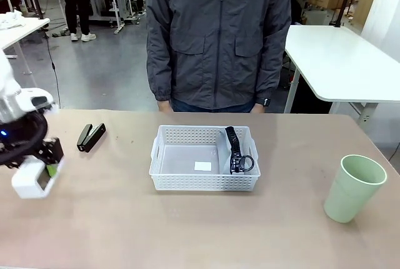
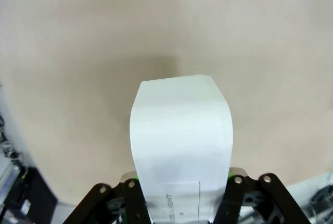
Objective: Efficiently arrange items inside the basket to fit them all.
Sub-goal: Pick up the Digital clock and place it inside the Organizing basket.
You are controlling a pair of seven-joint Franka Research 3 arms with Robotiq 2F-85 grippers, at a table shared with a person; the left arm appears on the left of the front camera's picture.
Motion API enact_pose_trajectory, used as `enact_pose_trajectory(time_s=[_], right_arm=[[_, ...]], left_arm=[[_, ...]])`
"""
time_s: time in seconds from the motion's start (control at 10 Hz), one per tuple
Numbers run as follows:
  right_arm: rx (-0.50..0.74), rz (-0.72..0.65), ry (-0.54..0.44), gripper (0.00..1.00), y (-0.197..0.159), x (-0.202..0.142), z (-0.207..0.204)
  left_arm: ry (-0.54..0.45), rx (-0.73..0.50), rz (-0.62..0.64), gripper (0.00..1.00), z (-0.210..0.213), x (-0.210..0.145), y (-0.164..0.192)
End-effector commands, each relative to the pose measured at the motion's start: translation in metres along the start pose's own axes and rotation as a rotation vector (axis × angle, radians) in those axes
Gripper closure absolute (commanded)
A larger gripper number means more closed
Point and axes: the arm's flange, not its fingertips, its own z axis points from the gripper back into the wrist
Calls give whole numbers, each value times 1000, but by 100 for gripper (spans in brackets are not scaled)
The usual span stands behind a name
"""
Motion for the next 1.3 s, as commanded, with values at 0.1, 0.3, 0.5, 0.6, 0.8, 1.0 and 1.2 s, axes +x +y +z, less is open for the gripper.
enact_pose_trajectory(time_s=[0.1, 0.3, 0.5, 0.6, 0.8, 1.0, 1.2], right_arm=[[15, 27, -14, 0, 0, 3, 0], [15, 27, -14, 0, 0, 3, 0], [15, 27, -14, 0, 0, 3, 0], [15, 27, -14, 0, 0, 3, 0], [15, 27, -14, 0, 0, 3, 0], [15, 27, -14, 0, 0, 3, 0], [15, 27, -14, 0, 0, 3, 0]], left_arm=[[-154, -255, -10, 100, 84, -37, 20], [-315, -401, -23, 100, 102, -51, 37], [-233, -372, -93, 96, 92, -50, 45], [-281, -368, -4, 96, 118, -55, 39], [-281, -368, -4, 96, 118, -55, 39], [-291, -320, -41, 49, 111, -49, 31], [-322, -177, -192, 49, 130, -8, -36]])
